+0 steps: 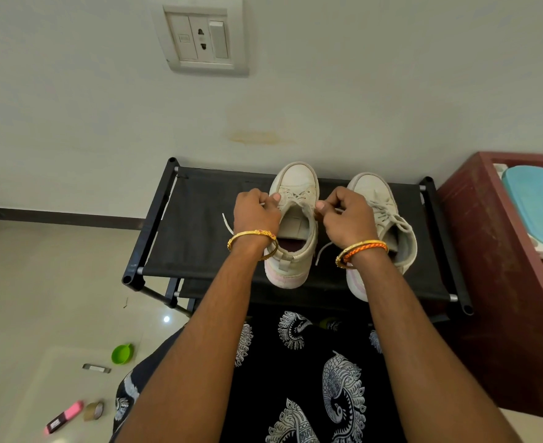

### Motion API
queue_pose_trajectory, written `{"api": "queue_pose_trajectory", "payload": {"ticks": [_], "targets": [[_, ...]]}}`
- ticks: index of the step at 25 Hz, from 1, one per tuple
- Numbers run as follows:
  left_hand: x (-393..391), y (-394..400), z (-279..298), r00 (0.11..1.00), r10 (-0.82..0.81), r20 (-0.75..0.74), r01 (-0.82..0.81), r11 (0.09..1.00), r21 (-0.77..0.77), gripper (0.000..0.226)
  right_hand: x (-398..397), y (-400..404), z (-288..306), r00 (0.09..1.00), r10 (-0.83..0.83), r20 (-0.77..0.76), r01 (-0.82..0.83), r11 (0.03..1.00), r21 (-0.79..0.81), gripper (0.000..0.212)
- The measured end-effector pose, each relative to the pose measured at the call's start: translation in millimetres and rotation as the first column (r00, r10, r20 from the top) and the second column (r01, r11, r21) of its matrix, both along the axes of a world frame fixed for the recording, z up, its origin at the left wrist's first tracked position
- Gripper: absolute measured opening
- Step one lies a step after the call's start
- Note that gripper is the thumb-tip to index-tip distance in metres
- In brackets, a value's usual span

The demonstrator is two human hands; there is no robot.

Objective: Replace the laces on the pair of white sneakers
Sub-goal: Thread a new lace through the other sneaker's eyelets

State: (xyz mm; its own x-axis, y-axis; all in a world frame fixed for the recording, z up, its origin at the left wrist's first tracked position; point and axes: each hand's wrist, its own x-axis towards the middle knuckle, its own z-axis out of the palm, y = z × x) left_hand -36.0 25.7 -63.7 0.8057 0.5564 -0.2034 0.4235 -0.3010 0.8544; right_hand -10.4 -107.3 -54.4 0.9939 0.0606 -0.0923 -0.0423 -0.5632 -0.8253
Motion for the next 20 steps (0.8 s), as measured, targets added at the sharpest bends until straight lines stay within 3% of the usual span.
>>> {"api": "queue_pose_trajectory", "payload": {"ticks": [3, 6, 12, 14, 17, 20], "targets": [[-1.0, 0.0, 2.3, 0.999, 0.051, 0.013, -0.051, 0.999, 0.008, 0.011, -1.2, 1.1, -4.8, 0.998, -0.059, 0.023, 0.058, 0.998, 0.026, 0.014], [0.2, 2.1, 3.3, 0.998, 0.061, -0.034, -0.061, 0.998, -0.018, 0.025, -0.6, 2.1, -7.3, 0.996, -0.085, 0.025, 0.085, 0.996, 0.038, 0.017], [-9.3, 7.5, 15.4, 0.998, -0.059, -0.038, 0.059, 0.998, 0.019, 0.024, -8.4, -1.6, 15.5, 0.999, -0.012, 0.042, 0.01, 0.999, 0.04, 0.014], [-10.2, 13.3, 36.2, 0.993, -0.11, -0.034, 0.111, 0.994, 0.024, 0.02, -6.7, -4.3, 37.6, 0.999, 0.024, 0.03, -0.025, 0.999, 0.042, 0.014], [-4.0, 23.8, 91.4, 0.984, -0.176, 0.001, 0.176, 0.981, -0.081, 0.018, 1.2, -10.5, 85.0, 0.997, 0.072, -0.025, -0.067, 0.982, 0.176, 0.007], [2.2, 26.7, 159.2, 0.969, -0.248, 0.003, 0.245, 0.954, -0.171, 0.014, 7.6, -15.0, 144.8, 0.99, 0.126, 0.056, -0.135, 0.971, 0.196, 0.007]]}}
